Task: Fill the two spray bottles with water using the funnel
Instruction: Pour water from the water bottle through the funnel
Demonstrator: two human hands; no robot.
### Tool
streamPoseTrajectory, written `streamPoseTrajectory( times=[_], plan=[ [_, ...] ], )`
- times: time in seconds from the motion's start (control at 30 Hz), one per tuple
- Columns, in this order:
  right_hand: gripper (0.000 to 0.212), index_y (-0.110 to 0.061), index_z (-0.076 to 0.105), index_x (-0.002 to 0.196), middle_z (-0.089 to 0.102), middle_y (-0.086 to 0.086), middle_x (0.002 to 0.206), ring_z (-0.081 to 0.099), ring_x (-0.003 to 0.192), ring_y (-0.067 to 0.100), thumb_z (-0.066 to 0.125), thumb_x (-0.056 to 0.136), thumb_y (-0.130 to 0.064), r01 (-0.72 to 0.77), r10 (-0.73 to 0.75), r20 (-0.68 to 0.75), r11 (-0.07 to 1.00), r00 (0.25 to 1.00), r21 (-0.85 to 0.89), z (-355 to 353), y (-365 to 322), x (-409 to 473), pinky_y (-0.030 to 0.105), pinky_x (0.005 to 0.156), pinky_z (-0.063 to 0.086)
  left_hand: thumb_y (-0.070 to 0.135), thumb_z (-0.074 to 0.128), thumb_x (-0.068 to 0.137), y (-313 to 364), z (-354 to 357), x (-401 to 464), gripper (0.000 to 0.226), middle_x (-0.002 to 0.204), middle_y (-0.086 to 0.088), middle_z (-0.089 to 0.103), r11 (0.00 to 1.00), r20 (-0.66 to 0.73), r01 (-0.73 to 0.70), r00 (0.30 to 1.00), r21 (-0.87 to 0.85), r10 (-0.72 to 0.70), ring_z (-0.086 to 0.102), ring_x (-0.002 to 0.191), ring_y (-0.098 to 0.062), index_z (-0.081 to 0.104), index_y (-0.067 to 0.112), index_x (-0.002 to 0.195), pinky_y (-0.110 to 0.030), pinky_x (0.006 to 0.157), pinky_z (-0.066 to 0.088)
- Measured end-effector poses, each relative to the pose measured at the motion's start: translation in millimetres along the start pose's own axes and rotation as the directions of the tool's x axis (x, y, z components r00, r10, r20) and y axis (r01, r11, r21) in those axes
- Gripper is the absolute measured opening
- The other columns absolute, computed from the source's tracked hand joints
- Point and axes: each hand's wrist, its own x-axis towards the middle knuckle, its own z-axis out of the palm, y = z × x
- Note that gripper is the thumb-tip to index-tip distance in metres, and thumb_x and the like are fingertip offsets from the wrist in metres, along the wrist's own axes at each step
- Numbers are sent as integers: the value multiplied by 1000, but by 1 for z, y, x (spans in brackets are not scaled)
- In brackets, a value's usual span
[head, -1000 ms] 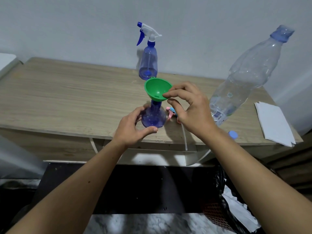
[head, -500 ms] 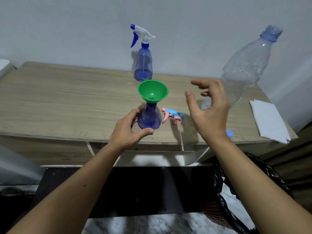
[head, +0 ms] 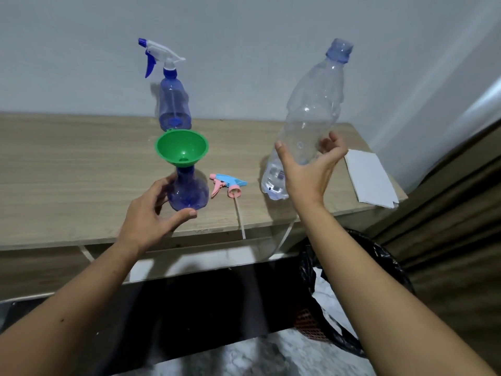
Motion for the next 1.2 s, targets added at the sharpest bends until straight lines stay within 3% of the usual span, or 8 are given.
streamPoseTrajectory(
  times=[0.07, 0.17, 0.27, 0.37, 0.6, 0.8, 1.07, 1.2],
  plan=[
    [100, -10, 35, 148, 47, 4, 145, 50, 134, 15, 95, 72, -37, -50, 48, 37, 997, 998, 55, 3, 2, 5, 20, 111, 37, 36, 96, 68, 0, 2, 0, 91, 133, 0, 74, 1000, -10, -13, 1000, -10, 13, 65, 113, 21, 59, 22, 150, -6, 106, 48],
    [103, -15, 38, 149, 51, 3, 147, 51, 138, 16, 96, 69, -44, -86, 83, 49, 994, 995, 66, 7, 1, 10, 29, 116, 41, 29, 99, 71, -2, 3, 0, 88, 133, 1, 72, 999, -21, -35, 999, 5, 35, 62, 111, 26, 57, 28, 149, -3, 104, 46],
    [109, -17, 36, 150, 52, 4, 149, 51, 139, 17, 99, 66, -45, -110, 107, 60, 993, 992, 44, 11, -1, 12, 38, 118, 43, 32, 99, 71, -3, 2, 1, 85, 132, 2, 73, 999, -13, -44, 999, 18, 45, 64, 114, 23, 58, 38, 146, -7, 107, 48],
    [110, -18, 35, 151, 52, 1, 147, 52, 135, 16, 99, 66, -43, -129, 129, 90, 992, 988, 0, 13, 0, 12, 36, 115, 44, 40, 97, 68, -3, 1, 0, 77, 133, 8, 73, 999, -6, -36, 999, 15, 36, 66, 118, 16, 57, 54, 132, -19, 113, 50],
    [92, -32, 42, 143, 54, 0, 134, 57, 120, 19, 96, 68, -36, -77, 78, 112, 997, 991, -14, 11, -3, 13, 29, 97, 49, 42, 96, 67, -6, 1, 1, 77, 132, 18, 71, 999, -15, -26, 1000, 25, 26, 65, 118, 18, 55, 55, 131, -22, 114, 50],
    [79, -28, 45, 130, 56, -2, 131, 58, 120, 19, 89, 64, -32, -76, 79, 131, 997, 988, -27, 8, -9, 11, 40, 101, 53, 43, 96, 67, -7, 2, 0, 77, 120, 55, 61, 999, -22, -32, 999, 17, 32, 64, 118, 20, 55, 59, 130, -9, 110, 47],
    [81, -39, 48, 131, 55, 0, 126, 56, 119, 18, 82, 60, -21, 29, -35, 184, 999, 982, 35, -2, -31, 13, 44, 102, 54, 44, 96, 67, -5, 3, 0, 79, 120, 55, 61, 1000, -28, -20, 999, 0, 20, 63, 119, 21, 54, 61, 131, -13, 112, 47],
    [88, -34, 49, 142, 52, -3, 130, 54, 124, 15, 80, 62, -14, 230, -209, 329, 973, 921, -27, -6, -49, 18, 38, 105, 51, 42, 97, 68, -5, 4, -1, 80, 132, 27, 69, 1000, -40, -16, 999, -2, 16, 63, 118, 21, 54, 57, 134, -21, 114, 48]
  ],
)
